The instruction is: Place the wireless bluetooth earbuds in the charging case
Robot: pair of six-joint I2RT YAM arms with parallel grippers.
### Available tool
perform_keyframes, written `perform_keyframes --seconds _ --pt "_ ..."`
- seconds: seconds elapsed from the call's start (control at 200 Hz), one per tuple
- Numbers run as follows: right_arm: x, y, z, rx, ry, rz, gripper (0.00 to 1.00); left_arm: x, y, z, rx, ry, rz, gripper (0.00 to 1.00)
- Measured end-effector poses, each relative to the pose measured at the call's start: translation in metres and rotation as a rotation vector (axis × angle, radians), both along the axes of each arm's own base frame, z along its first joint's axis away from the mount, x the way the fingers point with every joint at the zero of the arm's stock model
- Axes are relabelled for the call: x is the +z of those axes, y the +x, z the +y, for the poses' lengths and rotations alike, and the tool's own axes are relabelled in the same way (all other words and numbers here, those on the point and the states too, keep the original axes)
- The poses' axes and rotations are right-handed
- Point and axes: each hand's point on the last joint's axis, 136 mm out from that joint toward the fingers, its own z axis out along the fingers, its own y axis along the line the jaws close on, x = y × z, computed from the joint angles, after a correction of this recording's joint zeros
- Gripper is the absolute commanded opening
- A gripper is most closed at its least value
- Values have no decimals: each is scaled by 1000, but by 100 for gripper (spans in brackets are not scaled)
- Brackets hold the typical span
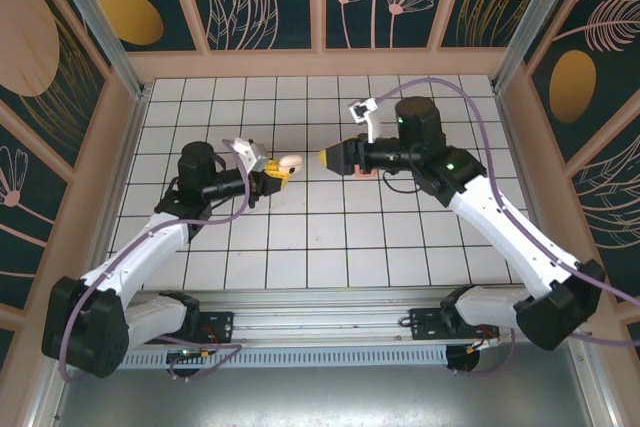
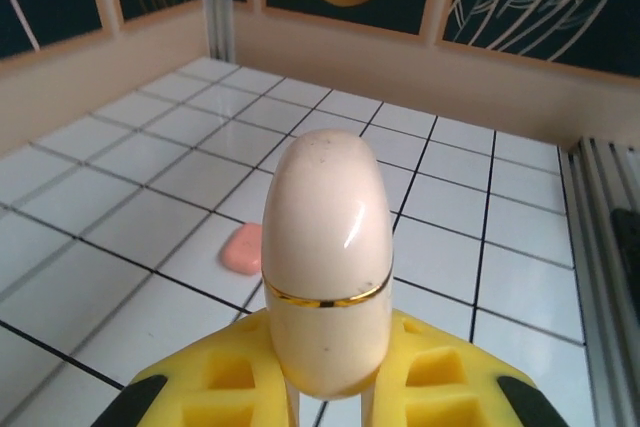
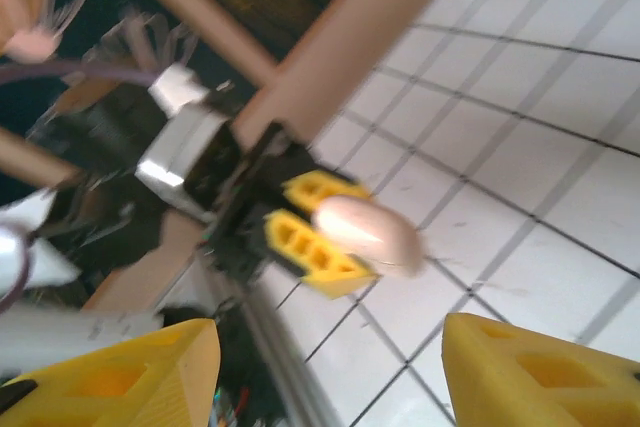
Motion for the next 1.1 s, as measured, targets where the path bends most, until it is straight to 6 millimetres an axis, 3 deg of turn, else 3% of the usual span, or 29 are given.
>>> perform_keyframes --seconds 0.21,0.33,0.42,0.631,0.881,1.101 --pt "-74 42 -66 -438 -95 190 61 -39 34 -21 137 -7 346 5" --pt "-113 42 -87 -567 -133 285 61 -61 66 -33 228 7 543 6" --pt "-130 39 -94 -610 -140 326 60 -75 89 -42 284 18 664 7" --pt "-140 33 -103 -660 -130 355 60 -120 120 -62 368 77 881 9" --pt "-143 25 -110 -680 -111 351 59 -168 110 -90 388 164 1057 10" --pt "-142 18 -117 -695 -91 345 57 -191 108 -88 433 215 1125 17"
